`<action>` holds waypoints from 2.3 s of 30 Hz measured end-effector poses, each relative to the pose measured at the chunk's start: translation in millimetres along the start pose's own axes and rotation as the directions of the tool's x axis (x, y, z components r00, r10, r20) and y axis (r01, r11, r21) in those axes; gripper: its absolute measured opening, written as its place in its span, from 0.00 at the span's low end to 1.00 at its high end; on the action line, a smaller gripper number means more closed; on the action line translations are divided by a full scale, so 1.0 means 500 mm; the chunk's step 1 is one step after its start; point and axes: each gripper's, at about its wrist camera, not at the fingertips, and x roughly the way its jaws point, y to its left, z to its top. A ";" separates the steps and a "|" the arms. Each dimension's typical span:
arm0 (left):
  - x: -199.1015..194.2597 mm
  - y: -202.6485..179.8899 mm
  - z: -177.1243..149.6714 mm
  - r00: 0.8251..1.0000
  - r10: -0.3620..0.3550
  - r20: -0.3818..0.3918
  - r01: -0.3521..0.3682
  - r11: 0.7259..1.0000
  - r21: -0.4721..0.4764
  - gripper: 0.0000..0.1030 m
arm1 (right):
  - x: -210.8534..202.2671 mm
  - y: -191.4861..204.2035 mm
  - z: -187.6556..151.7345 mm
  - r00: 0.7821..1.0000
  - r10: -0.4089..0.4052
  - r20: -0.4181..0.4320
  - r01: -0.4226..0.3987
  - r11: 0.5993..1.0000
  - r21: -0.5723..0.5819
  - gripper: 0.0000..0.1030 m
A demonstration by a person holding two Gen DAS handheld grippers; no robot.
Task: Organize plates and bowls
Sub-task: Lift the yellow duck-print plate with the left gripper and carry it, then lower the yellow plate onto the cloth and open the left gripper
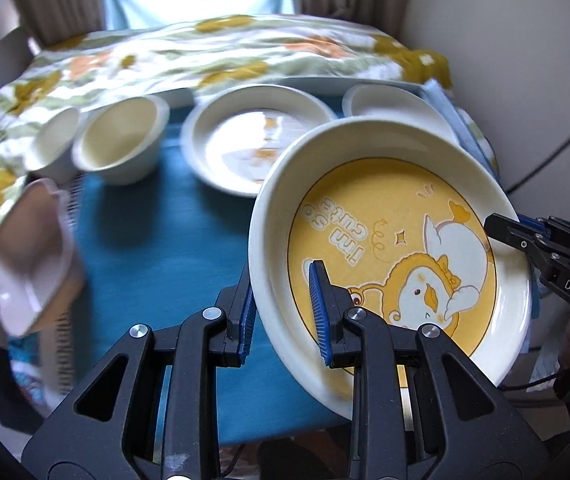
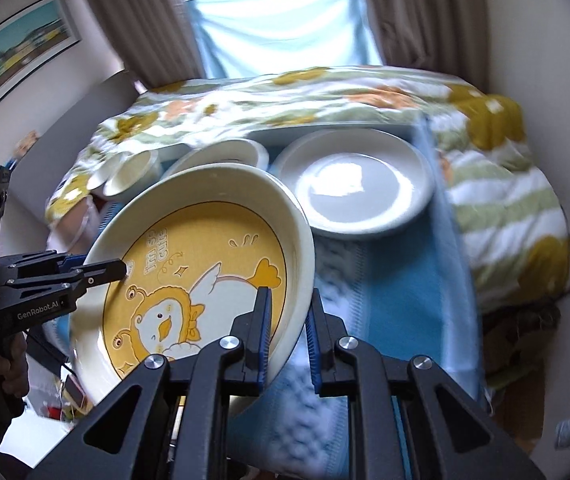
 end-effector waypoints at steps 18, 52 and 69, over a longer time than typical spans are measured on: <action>0.063 0.311 -0.120 0.995 0.046 -0.093 -0.056 0.994 -0.099 0.22 | 0.206 0.269 -0.033 0.993 0.081 -0.087 -0.087 0.995 -0.057 0.15; 0.074 0.316 -0.128 0.995 0.093 -0.042 -0.096 0.992 -0.076 0.23 | 0.244 0.248 -0.053 0.993 0.084 -0.086 -0.077 0.993 0.087 0.15; -0.057 0.313 -0.156 0.997 0.004 0.071 0.011 0.978 -0.207 0.98 | 0.124 0.275 -0.041 0.997 0.062 0.035 -0.062 0.998 0.006 0.82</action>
